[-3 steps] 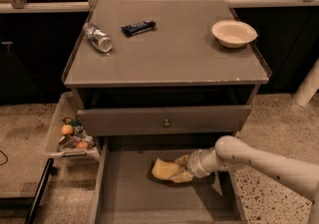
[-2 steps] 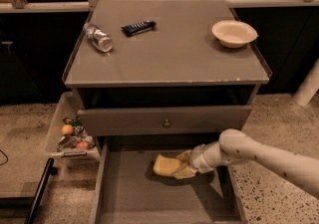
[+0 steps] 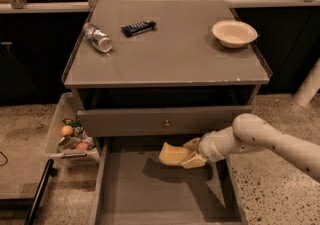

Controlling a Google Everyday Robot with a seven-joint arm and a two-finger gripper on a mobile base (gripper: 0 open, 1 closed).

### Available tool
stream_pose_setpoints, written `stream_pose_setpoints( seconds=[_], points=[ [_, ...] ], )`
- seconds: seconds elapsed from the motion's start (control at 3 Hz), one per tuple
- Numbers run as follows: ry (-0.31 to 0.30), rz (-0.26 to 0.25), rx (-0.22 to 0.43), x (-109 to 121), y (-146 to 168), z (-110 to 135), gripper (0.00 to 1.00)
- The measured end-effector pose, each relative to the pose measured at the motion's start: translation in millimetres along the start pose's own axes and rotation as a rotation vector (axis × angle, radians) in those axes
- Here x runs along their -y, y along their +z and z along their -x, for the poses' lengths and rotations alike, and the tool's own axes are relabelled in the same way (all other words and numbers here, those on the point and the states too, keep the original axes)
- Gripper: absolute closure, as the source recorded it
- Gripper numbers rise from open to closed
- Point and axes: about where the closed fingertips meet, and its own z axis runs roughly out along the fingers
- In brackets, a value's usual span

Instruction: Pick sponge from middle drawer and place on counter

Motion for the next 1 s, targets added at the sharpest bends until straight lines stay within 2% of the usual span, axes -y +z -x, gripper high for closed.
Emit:
stream_pose_setpoints(
  seconds=[0.33,0.67,1.0],
  points=[
    [-0.079,-0.063,-0.015,-1.8,-53.8,44.3,1.00],
    [-0.079,-0.063,-0.015,-2.0,-53.8,44.6,1.00],
    [-0.139,-0.086,-0.014,-12.5,-72.0,66.8,1.00]
  ],
)
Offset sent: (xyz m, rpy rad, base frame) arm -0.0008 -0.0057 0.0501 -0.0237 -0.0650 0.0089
